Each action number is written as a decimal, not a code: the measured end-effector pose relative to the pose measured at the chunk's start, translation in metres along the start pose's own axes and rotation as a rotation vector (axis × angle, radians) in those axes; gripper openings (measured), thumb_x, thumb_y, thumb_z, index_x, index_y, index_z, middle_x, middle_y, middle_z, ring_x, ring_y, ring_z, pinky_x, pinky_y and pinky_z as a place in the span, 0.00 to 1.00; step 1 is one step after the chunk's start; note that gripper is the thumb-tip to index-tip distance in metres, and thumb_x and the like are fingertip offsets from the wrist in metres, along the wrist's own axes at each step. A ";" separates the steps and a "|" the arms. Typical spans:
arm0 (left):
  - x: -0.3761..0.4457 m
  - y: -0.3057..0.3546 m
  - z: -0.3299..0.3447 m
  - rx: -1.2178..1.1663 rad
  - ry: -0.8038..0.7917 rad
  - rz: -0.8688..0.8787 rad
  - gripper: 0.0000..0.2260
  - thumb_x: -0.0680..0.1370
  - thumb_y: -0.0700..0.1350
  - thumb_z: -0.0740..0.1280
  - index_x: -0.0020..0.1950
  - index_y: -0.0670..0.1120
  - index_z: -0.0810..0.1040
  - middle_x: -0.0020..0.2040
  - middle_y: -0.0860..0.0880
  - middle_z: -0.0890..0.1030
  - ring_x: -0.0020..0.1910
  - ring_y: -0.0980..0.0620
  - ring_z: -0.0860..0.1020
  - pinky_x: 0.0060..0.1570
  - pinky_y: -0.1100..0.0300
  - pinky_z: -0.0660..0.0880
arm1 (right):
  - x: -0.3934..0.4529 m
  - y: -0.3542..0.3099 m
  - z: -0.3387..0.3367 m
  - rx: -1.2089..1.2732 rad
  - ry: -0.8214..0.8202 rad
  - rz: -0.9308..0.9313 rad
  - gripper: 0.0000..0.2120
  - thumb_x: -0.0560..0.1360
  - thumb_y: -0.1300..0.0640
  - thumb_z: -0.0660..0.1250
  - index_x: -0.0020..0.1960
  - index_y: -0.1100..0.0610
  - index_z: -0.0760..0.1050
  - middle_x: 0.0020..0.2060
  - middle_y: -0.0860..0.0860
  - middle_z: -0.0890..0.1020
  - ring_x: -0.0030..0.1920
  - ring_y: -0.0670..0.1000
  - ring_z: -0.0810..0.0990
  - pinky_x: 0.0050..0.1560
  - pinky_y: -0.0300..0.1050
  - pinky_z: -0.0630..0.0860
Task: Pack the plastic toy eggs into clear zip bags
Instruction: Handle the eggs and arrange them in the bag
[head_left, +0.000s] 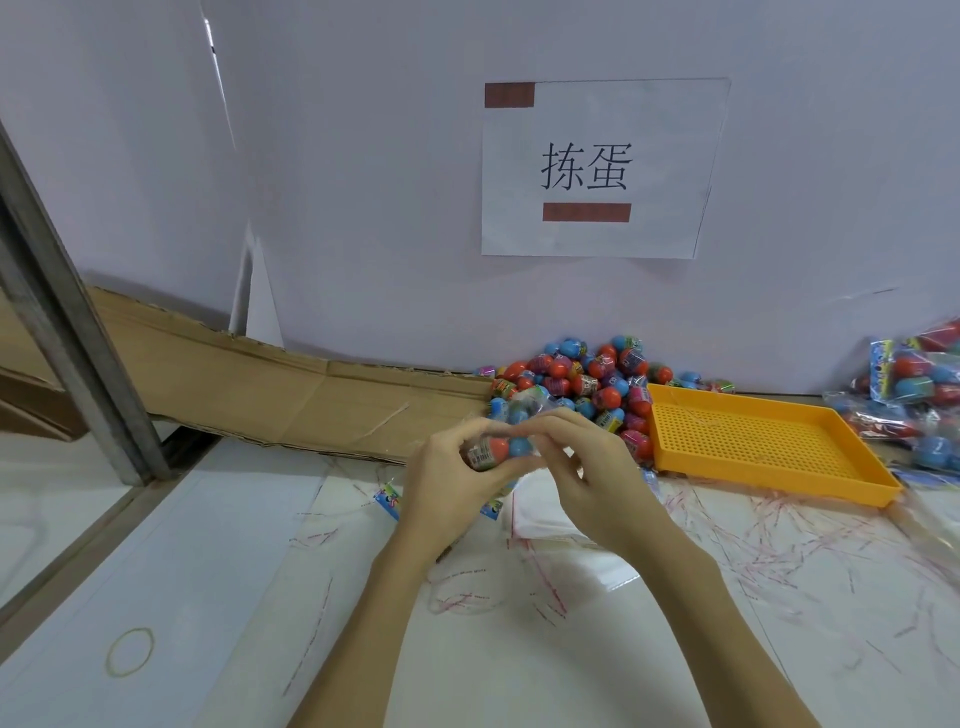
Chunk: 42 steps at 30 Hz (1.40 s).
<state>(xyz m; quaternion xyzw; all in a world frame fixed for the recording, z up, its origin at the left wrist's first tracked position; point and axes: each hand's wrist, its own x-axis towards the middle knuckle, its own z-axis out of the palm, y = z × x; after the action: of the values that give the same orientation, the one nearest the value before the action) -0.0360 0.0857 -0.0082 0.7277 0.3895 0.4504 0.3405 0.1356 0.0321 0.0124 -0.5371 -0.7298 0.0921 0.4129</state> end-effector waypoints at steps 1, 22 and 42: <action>0.001 0.001 -0.001 -0.060 -0.001 -0.037 0.16 0.66 0.65 0.75 0.51 0.61 0.84 0.46 0.60 0.86 0.48 0.58 0.84 0.46 0.59 0.83 | 0.000 0.000 0.000 -0.001 0.007 0.006 0.15 0.84 0.63 0.60 0.62 0.51 0.80 0.55 0.41 0.80 0.51 0.39 0.77 0.47 0.29 0.72; -0.003 0.014 0.002 -0.378 0.021 -0.301 0.24 0.72 0.70 0.69 0.47 0.50 0.85 0.35 0.48 0.83 0.34 0.55 0.81 0.34 0.64 0.78 | 0.000 -0.003 0.015 0.512 0.184 0.408 0.04 0.77 0.49 0.73 0.50 0.47 0.84 0.42 0.43 0.87 0.46 0.45 0.85 0.45 0.40 0.84; -0.002 0.013 -0.002 -0.567 0.147 -0.450 0.08 0.81 0.48 0.71 0.52 0.47 0.88 0.48 0.48 0.89 0.45 0.47 0.88 0.42 0.55 0.84 | -0.001 0.002 0.008 0.433 0.156 0.459 0.04 0.79 0.50 0.71 0.47 0.47 0.84 0.37 0.43 0.86 0.39 0.44 0.84 0.41 0.39 0.82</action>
<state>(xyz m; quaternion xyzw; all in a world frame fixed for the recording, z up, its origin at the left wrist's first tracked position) -0.0352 0.0785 0.0029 0.4664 0.4228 0.5053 0.5902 0.1321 0.0349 0.0058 -0.5927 -0.5191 0.2945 0.5408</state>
